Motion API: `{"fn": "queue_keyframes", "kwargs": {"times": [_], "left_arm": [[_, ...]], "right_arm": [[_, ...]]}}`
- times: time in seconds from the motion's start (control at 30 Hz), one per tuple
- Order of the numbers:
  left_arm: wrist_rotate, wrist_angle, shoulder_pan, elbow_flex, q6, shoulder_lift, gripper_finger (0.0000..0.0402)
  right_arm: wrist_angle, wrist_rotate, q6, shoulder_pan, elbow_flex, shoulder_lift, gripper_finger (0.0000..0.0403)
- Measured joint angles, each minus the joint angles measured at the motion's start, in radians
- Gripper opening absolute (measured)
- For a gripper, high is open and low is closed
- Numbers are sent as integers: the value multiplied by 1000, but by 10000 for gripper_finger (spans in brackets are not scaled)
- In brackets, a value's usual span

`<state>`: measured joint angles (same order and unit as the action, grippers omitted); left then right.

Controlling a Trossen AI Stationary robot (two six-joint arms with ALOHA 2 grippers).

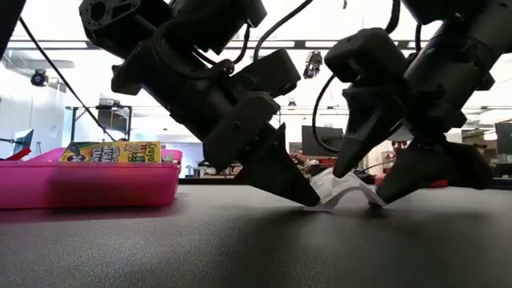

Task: Pack school essentials
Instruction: Put the white sticky notes into the pink supply box

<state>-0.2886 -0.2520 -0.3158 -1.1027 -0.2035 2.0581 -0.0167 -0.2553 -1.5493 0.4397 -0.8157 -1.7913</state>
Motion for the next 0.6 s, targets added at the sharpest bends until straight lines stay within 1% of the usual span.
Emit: {"fn": "queue_keyframes", "kwargs": {"times": [0.13, 0.37, 0.47, 0.6], "left_arm": [[3, 0, 1, 0, 0, 0, 132], [8, -1, 2, 0, 0, 1, 132], [13, -22, 2, -1, 3, 2, 132], [14, -43, 2, 0, 10, 4, 132]], "right_arm": [[-95, -3, 54, -11, 1, -23, 240], [-113, -2, 99, -28, 0, -21, 240], [-118, -19, 115, -39, -2, -21, 240], [-120, -15, 137, -53, -2, -21, 240]]}}
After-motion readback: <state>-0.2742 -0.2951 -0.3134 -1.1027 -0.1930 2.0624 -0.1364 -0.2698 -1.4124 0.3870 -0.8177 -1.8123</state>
